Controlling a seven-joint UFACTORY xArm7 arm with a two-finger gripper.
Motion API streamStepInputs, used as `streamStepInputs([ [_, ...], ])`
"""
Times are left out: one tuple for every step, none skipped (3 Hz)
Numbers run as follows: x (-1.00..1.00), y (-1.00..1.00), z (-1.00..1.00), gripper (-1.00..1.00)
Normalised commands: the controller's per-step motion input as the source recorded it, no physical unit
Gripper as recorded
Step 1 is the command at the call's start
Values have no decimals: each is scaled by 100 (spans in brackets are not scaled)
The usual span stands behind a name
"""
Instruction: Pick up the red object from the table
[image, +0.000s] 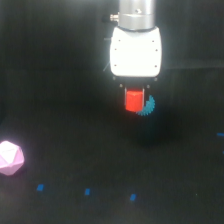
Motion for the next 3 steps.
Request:
streamStepInputs([
  [72, 63, -12, -100],
  [59, -18, -20, -100],
  [-71, -15, -2, -67],
])
